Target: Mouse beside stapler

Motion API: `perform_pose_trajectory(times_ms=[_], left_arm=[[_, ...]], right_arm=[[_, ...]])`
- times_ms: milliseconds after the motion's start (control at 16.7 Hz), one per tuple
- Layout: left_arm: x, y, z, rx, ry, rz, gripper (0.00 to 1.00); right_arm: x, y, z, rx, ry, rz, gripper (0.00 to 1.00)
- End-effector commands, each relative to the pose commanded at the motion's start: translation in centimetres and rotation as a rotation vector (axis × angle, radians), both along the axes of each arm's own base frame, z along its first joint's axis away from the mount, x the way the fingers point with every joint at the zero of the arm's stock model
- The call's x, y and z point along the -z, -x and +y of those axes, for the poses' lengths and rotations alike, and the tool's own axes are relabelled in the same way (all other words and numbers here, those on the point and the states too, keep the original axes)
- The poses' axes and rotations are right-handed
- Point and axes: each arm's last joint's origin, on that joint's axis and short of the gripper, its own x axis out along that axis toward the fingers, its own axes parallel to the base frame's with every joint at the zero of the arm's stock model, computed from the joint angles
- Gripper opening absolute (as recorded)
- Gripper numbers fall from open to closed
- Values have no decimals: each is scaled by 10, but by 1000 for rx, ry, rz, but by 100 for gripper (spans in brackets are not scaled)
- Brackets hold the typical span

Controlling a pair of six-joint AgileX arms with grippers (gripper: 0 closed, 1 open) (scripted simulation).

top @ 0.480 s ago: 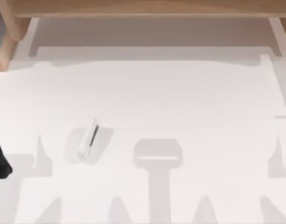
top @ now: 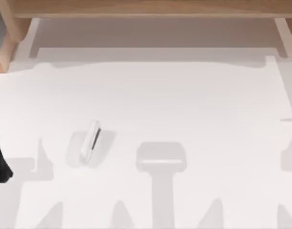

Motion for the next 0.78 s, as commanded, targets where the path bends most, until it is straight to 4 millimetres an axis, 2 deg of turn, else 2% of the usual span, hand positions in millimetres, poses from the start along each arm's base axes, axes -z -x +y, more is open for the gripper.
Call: perform_pose_trajectory(times_ms=[180,300,540,660,780], left_arm=[[0,0,0,0,0,0,100],[0,0,0,0,0,0,100],[0,0,0,0,0,0,100],[0,0,0,0,0,0,100],[0,0,0,0,0,0,100]], right_arm=[[-41,-12,-12,98,-36,161,100],[-73,-31,-23,154,-66,284,100],[-131,-98,-56,236,-123,511,100],[-146,-134,-73,256,-145,600,100],[-153,-168,-88,263,-159,669,100]])
